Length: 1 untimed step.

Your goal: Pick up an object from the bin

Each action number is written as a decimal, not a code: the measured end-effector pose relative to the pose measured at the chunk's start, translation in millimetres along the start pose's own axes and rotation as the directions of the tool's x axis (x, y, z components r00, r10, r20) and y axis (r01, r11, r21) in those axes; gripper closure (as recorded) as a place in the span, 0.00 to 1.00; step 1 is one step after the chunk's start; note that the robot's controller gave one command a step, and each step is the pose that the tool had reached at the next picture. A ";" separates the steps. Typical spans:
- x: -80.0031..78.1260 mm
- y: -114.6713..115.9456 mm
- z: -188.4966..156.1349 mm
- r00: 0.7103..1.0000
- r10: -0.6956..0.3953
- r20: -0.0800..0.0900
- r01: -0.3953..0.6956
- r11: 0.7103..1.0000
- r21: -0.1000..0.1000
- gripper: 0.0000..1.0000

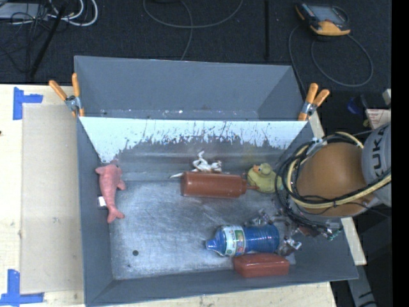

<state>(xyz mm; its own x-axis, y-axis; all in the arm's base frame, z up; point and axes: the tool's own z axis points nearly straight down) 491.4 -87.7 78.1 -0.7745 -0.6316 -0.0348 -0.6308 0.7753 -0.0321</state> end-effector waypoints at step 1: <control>-0.9 -0.8 -2.3 1.000 0.000 -0.006 0.000 1.000 -0.006 1.00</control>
Offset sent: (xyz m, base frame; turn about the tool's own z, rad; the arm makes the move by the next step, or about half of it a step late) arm 0.0002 -0.0001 0.0323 0.0006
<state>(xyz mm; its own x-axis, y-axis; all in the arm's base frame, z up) 492.5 -87.7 80.4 -0.7751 -0.6312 -0.0291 -0.6307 0.7756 -0.0265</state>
